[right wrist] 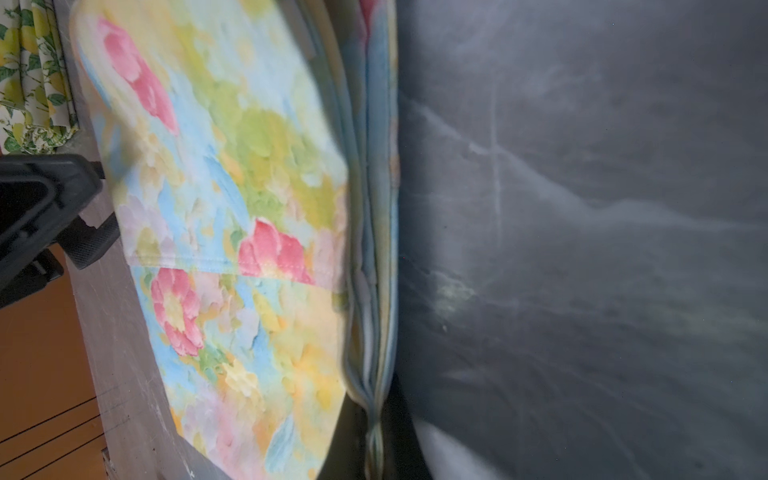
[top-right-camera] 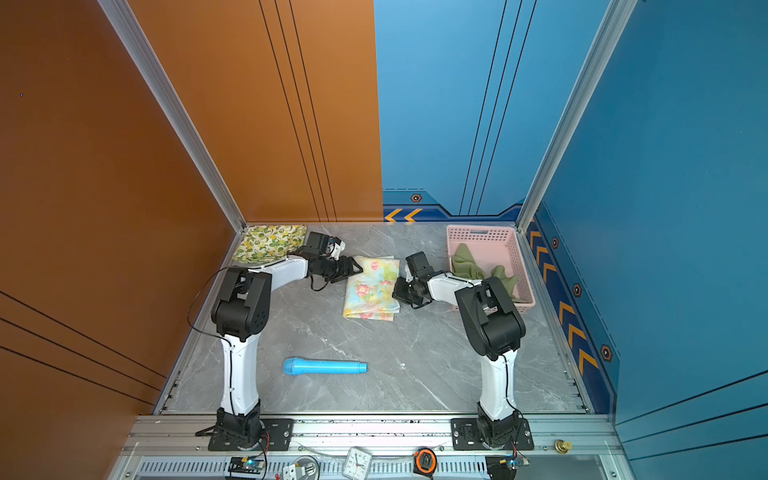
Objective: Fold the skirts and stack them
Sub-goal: 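Grasp the folded floral skirt with the left gripper while the right releases it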
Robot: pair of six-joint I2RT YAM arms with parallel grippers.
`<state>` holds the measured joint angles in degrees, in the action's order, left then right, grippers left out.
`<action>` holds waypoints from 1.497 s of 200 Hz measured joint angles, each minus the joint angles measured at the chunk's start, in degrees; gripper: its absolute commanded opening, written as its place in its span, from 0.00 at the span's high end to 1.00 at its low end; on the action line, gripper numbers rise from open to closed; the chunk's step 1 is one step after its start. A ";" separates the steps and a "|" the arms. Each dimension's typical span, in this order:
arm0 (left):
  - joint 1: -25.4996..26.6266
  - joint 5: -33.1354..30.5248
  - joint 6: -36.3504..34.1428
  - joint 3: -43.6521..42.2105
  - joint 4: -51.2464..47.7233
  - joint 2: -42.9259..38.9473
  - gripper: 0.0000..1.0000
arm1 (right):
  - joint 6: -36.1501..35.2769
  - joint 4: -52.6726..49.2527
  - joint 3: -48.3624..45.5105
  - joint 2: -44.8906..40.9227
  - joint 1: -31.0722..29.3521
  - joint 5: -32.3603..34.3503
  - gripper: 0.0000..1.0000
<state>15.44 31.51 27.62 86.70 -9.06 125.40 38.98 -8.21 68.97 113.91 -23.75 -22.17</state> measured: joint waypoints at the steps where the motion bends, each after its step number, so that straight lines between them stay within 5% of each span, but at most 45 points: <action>1: 0.02 0.04 0.11 0.00 0.09 0.02 0.34 | 0.00 0.00 0.00 0.00 -0.02 0.00 1.00; 91: -0.92 4.33 6.80 -9.11 14.71 -1.64 0.35 | 0.04 -1.88 2.56 1.31 -0.74 0.37 1.00; 192: -1.14 4.48 7.85 -17.03 14.27 -7.54 0.36 | 0.04 -1.86 3.93 2.38 -1.33 0.35 1.00; 236: -0.31 3.91 12.96 -15.98 20.35 -4.81 0.55 | 0.04 -1.86 4.11 2.51 -1.44 0.35 1.00; 264: -0.04 3.17 18.10 -16.15 27.21 -2.49 1.00 | 0.07 -1.79 4.11 2.51 -1.51 0.33 1.00; 299: -0.39 3.80 22.08 -15.37 32.02 -1.62 1.00 | 0.07 -1.60 4.11 2.51 -2.14 0.35 0.96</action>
<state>15.05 35.31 49.69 71.33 22.96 123.79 39.05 -9.80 73.08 116.42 -25.89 -21.82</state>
